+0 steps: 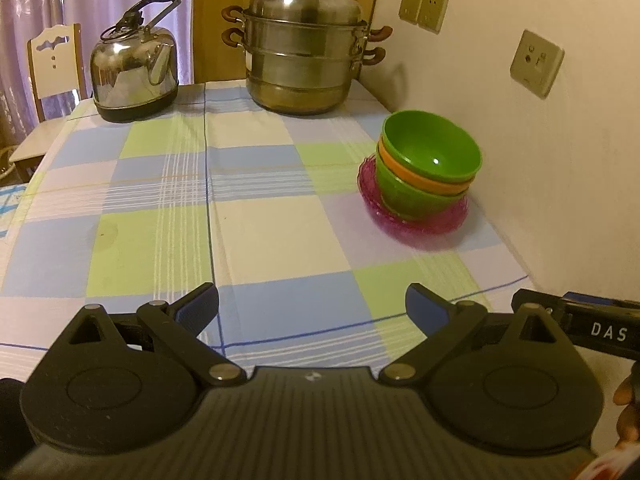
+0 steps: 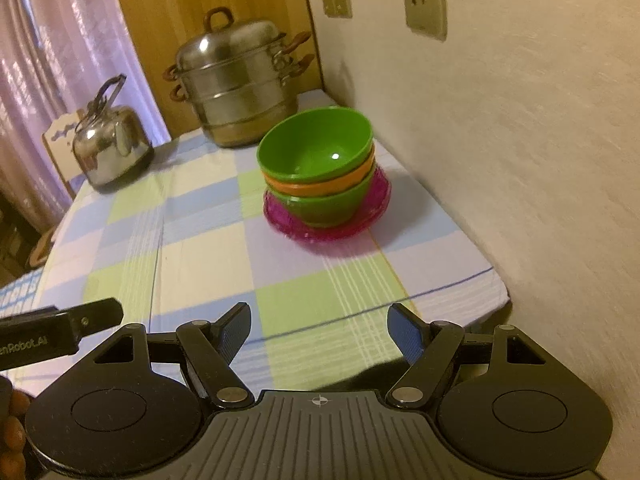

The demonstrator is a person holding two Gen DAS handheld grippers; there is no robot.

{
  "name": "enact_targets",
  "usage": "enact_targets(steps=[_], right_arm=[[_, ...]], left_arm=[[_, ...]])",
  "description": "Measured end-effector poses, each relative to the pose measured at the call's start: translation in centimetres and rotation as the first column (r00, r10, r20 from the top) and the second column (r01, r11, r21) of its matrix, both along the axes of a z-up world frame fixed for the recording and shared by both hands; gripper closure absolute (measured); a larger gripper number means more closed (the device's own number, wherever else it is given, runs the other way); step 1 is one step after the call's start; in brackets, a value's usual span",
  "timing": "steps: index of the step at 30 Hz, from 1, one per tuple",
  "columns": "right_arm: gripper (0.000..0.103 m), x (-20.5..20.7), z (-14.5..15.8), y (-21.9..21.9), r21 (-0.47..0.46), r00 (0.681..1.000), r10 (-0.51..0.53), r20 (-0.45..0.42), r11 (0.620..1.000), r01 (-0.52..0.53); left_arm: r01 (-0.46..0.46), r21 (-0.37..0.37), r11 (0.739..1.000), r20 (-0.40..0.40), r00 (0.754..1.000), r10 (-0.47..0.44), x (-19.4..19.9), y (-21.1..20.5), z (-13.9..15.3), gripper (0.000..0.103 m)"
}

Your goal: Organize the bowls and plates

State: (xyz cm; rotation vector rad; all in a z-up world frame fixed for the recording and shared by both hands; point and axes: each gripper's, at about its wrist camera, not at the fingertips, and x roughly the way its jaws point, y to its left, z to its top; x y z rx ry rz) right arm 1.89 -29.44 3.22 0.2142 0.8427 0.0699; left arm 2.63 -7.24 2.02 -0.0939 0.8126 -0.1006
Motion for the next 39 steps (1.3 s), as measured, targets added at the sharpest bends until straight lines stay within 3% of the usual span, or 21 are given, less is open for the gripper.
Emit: enact_targets(steps=[11, 39], right_arm=[[0.028, -0.83, 0.02, -0.44, -0.006, 1.000, -0.008, 0.004, 1.000, 0.008], [0.028, -0.70, 0.24, -0.02, -0.024, 1.000, -0.001, 0.018, 1.000, 0.001]], left_arm=[[-0.018, -0.043, 0.999, -0.027, 0.999, 0.017, -0.80, -0.11, -0.18, 0.004], [-0.031, 0.000, 1.000, -0.001, 1.000, 0.031, -0.52, -0.48, -0.14, 0.002]])
